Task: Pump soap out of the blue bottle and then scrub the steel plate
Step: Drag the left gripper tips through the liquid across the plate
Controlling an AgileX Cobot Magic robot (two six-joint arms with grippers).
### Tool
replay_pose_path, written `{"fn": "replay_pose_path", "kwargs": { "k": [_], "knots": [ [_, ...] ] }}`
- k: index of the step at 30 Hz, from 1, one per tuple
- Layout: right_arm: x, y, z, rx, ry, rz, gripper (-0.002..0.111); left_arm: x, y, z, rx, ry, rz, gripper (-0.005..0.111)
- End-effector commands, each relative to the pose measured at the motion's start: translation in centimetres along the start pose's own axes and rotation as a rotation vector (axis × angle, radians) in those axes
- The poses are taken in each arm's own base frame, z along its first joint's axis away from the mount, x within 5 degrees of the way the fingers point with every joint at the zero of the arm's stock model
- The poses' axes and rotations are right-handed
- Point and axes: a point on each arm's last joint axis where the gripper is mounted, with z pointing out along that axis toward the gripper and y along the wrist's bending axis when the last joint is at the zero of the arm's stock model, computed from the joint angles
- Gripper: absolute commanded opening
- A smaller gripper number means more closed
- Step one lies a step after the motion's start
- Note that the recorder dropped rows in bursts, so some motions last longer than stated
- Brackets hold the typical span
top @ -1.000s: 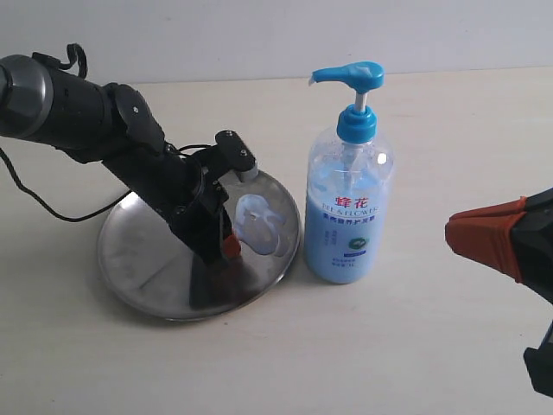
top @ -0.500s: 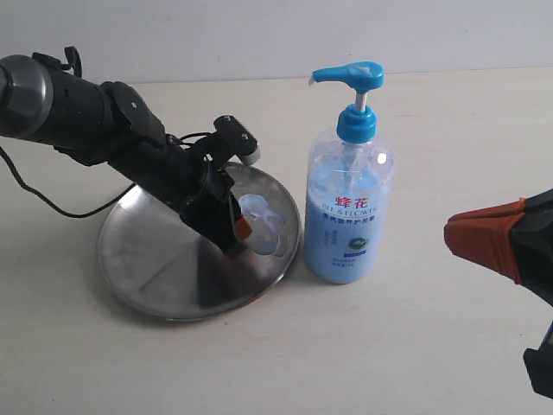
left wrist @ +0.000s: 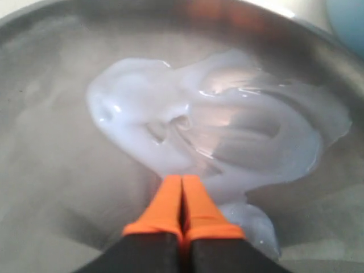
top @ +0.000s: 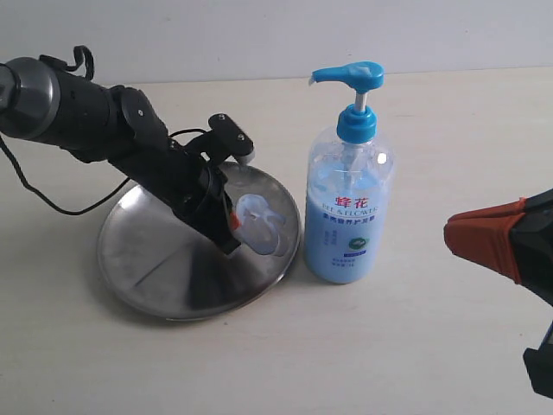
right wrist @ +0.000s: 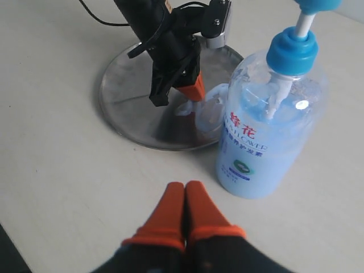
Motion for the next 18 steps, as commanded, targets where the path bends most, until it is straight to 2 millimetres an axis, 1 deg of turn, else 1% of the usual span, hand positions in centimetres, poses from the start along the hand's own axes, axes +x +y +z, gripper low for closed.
{"fn": "replay_pose_path", "kwargs": {
  "k": [1,10,18],
  "knots": [
    [0.0,0.0,-0.1,0.001,-0.013,0.000,0.000,1.0,-0.2,0.6,0.004,0.080,0.016,0.000],
    [0.1,0.0,-0.1,-0.002,-0.009,0.006,0.000,1.6,-1.1,0.2,0.111,0.153,0.018,0.000],
    [0.2,0.0,-0.1,-0.007,0.004,0.004,0.000,1.1,-1.9,-0.2,0.174,0.133,0.012,0.000]
  ]
}}
